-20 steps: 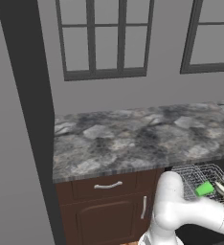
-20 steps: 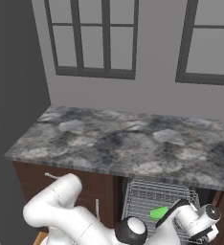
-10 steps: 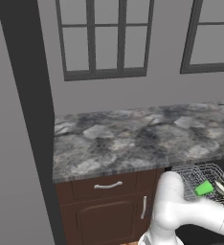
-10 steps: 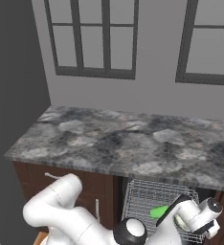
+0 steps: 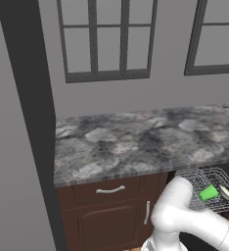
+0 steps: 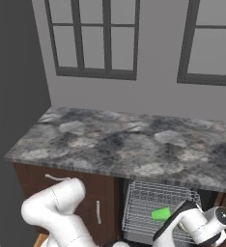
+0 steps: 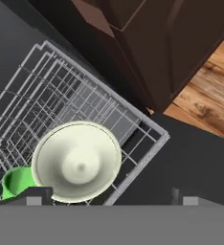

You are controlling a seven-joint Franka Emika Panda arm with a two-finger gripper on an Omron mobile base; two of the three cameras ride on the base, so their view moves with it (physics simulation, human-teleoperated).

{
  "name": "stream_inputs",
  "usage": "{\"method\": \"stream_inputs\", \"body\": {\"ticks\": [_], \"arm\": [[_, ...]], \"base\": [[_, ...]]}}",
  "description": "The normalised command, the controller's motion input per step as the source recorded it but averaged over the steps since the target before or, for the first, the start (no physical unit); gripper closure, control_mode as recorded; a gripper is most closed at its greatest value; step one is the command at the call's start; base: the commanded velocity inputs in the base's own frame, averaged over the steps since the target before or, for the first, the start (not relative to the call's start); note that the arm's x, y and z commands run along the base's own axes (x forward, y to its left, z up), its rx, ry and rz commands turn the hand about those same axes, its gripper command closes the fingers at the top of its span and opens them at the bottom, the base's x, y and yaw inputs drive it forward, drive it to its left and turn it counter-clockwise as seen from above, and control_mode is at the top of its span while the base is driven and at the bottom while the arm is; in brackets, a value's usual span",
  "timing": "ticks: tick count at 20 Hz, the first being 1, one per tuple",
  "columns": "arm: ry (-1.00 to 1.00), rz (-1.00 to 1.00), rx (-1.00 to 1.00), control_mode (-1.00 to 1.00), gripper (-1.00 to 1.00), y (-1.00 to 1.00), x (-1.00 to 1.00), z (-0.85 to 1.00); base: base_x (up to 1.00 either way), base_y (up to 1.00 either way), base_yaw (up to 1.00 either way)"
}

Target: Pick up the cup and bowl from the counter, place them in the dishwasher, and close the dishwasher door.

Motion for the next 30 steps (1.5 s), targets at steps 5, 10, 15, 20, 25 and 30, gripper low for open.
{"method": "stream_inputs", "body": {"ticks": [5,10,15,20,25,30], "arm": [[-0.05,0.00,0.00,-1.00,-1.00,0.39,-0.39,0.17],[-0.04,0.00,0.00,-1.00,-1.00,0.37,-0.40,0.12],[-0.05,0.00,0.00,-1.00,-1.00,0.29,-0.42,0.10],[-0.05,0.00,0.00,-1.00,-1.00,0.25,-0.46,0.09],[-0.07,0.00,0.00,-1.00,-1.00,0.18,-0.49,0.13],[-0.08,0.00,0.00,-1.00,-1.00,0.16,-0.56,0.16]], "base": [[0.00,0.00,0.00],[0.00,0.00,0.00],[0.00,0.00,0.00],[0.00,0.00,0.00],[0.00,0.00,0.00],[0.00,0.00,0.00]]}}
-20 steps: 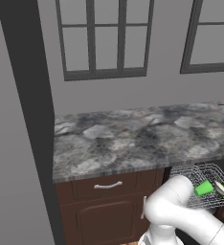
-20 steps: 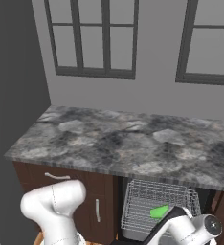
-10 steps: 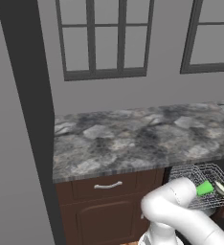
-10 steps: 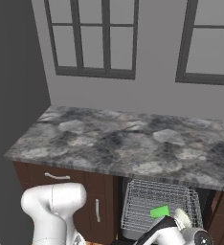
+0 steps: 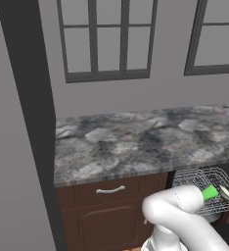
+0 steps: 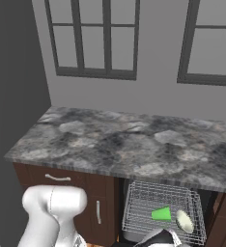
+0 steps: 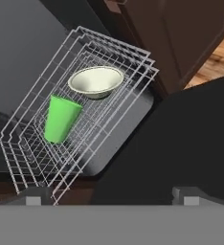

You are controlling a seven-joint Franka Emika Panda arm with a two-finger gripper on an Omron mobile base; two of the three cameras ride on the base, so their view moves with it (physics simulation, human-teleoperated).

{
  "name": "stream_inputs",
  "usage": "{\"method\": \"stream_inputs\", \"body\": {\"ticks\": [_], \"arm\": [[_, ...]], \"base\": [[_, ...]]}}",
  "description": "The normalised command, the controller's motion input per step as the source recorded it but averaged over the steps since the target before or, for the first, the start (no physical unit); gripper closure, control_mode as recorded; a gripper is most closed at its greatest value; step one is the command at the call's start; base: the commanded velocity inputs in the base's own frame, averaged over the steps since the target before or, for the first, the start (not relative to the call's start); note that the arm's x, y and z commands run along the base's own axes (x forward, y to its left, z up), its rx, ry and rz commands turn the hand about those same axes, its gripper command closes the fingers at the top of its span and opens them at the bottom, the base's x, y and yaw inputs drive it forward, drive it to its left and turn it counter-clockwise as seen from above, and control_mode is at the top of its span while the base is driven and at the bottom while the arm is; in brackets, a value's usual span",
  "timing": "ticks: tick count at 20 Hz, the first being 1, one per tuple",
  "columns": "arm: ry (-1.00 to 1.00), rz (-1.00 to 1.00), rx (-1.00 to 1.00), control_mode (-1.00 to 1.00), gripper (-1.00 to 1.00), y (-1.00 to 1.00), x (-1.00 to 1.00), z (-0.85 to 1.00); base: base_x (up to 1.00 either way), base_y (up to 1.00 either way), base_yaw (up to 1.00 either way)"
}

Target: Pick up the cup and bowl from the counter, place them in the dishwasher, and close the dishwasher door.

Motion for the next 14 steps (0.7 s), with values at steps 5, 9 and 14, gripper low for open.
{"method": "stream_inputs", "body": {"ticks": [5,9,14], "arm": [[-0.07,0.00,0.00,-1.00,-1.00,0.27,-0.59,0.01],[-0.10,0.00,-0.02,-1.00,-1.00,0.34,-0.61,0.00],[-0.13,0.00,-0.03,-1.00,-1.00,0.24,-0.59,0.00]], "base": [[0.00,0.00,0.00],[0.00,0.00,0.00],[0.00,0.00,0.00]]}}
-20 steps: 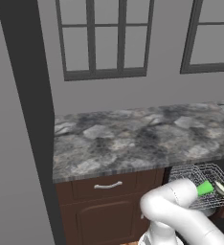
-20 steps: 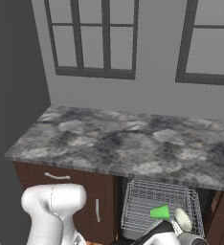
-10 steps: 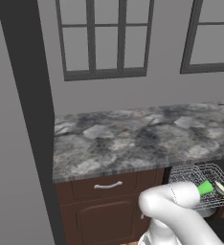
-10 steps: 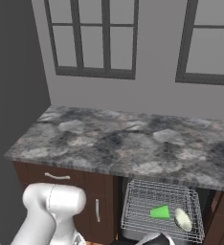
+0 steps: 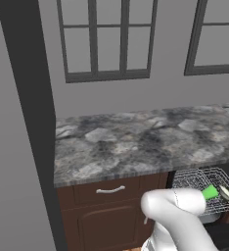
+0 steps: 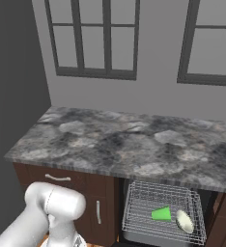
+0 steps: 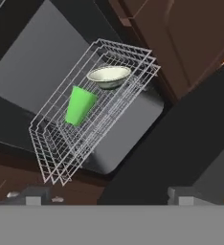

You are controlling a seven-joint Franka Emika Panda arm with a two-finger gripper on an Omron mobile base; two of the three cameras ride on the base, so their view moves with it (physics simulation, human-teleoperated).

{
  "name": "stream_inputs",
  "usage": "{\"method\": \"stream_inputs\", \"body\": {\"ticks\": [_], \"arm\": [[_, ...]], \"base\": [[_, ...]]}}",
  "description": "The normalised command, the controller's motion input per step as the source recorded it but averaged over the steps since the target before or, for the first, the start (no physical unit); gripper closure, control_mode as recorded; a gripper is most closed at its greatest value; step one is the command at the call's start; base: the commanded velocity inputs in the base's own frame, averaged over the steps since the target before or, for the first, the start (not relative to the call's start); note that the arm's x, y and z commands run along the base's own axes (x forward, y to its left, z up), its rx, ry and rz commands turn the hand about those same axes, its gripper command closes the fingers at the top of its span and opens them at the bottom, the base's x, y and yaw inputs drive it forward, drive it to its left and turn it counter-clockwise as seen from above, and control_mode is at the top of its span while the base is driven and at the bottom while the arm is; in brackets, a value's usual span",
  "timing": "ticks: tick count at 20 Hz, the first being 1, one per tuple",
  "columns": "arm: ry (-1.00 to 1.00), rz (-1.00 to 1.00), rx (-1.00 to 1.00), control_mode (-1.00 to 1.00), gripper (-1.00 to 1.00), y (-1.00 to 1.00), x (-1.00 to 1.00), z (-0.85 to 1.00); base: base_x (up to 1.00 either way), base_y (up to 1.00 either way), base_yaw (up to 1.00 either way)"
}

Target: Pick up the cup and bowl from the counter, place them in the dishwasher, and close the dishwasher door.

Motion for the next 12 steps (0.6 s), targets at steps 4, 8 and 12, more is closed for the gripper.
{"method": "stream_inputs", "body": {"ticks": [4,8,12], "arm": [[-0.12,0.00,-0.04,-1.00,-1.00,0.28,-0.50,0.00],[-0.08,0.00,-0.02,-1.00,-1.00,0.29,-0.40,-0.04],[-0.05,0.00,-0.02,-1.00,-1.00,0.25,-0.26,-0.14]], "base": [[0.00,0.00,0.00],[0.00,0.00,0.00],[0.00,0.00,0.00]]}}
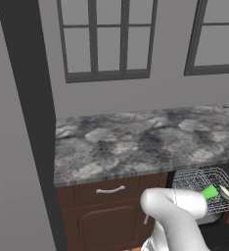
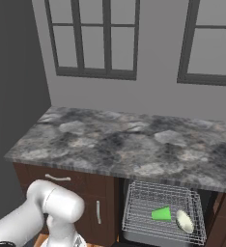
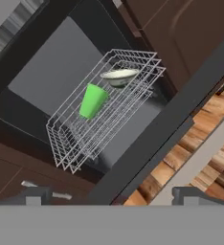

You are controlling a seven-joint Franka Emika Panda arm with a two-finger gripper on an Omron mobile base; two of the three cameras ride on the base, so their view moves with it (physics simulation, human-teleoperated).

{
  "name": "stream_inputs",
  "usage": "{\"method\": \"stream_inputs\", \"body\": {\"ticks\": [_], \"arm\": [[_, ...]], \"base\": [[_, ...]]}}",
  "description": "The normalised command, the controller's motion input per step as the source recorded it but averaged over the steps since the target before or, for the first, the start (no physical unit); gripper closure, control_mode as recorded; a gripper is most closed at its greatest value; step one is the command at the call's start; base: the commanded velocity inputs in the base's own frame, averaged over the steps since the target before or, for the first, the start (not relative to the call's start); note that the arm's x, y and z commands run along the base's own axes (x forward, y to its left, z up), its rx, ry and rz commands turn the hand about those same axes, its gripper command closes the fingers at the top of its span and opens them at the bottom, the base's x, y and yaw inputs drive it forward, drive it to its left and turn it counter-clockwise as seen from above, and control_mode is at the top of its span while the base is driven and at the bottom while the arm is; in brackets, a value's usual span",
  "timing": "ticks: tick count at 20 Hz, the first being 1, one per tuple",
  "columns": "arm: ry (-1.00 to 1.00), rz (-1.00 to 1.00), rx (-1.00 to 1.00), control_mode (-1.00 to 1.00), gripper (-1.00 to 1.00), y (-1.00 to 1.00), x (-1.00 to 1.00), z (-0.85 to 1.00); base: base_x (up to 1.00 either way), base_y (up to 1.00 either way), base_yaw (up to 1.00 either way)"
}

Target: Pick up the cup and bowl from the counter, place them in the dishwasher, and close the dishwasher door.

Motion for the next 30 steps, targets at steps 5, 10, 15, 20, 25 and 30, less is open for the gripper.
{"method": "stream_inputs", "body": {"ticks": [5,10,15,20,25,30], "arm": [[-0.05,0.00,0.00,-1.00,-1.00,0.07,-0.13,-0.19],[-0.08,0.01,0.01,-1.00,-1.00,0.00,-0.04,-0.26],[-0.07,0.04,0.00,-1.00,-1.00,-0.03,-0.02,-0.40],[-0.09,0.04,0.00,-1.00,-1.00,-0.09,-0.06,-0.40],[-0.09,0.01,0.00,-1.00,-1.00,-0.14,0.00,-0.39],[-0.11,0.00,0.00,-1.00,-1.00,-0.26,0.05,-0.30]], "base": [[0.00,0.00,0.00],[0.00,0.00,0.00],[0.00,0.00,0.00],[0.00,0.00,0.00],[0.00,0.00,0.00],[0.00,0.00,0.00]]}}
